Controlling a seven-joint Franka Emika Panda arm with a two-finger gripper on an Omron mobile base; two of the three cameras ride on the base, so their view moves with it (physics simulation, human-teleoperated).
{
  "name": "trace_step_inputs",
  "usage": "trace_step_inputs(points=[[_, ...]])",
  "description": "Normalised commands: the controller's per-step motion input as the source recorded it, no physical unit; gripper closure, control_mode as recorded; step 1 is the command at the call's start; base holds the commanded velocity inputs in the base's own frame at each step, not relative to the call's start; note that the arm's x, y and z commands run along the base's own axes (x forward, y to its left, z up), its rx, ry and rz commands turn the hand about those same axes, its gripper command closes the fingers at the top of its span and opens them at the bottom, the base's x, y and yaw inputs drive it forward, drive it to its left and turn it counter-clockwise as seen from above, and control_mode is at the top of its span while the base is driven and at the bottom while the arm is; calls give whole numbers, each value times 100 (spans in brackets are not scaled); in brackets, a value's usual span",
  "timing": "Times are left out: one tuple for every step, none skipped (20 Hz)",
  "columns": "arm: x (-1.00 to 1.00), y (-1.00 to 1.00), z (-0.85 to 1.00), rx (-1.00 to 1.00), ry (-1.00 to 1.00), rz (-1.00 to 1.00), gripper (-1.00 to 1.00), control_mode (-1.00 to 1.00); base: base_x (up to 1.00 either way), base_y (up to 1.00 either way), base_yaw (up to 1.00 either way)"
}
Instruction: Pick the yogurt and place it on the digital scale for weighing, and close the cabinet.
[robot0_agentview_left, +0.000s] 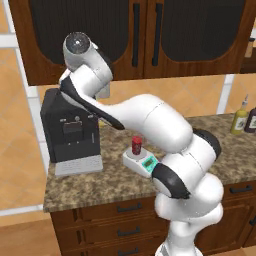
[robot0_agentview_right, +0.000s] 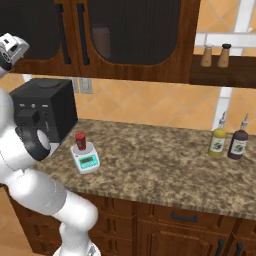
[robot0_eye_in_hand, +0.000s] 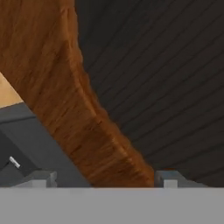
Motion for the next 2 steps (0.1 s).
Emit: trace_step_inputs(points=[[0,-90,-15,25,-87,15,-100,-100,0,0,0],[-13,-88,-46,24,-96,16,-100,-100,0,0,0]])
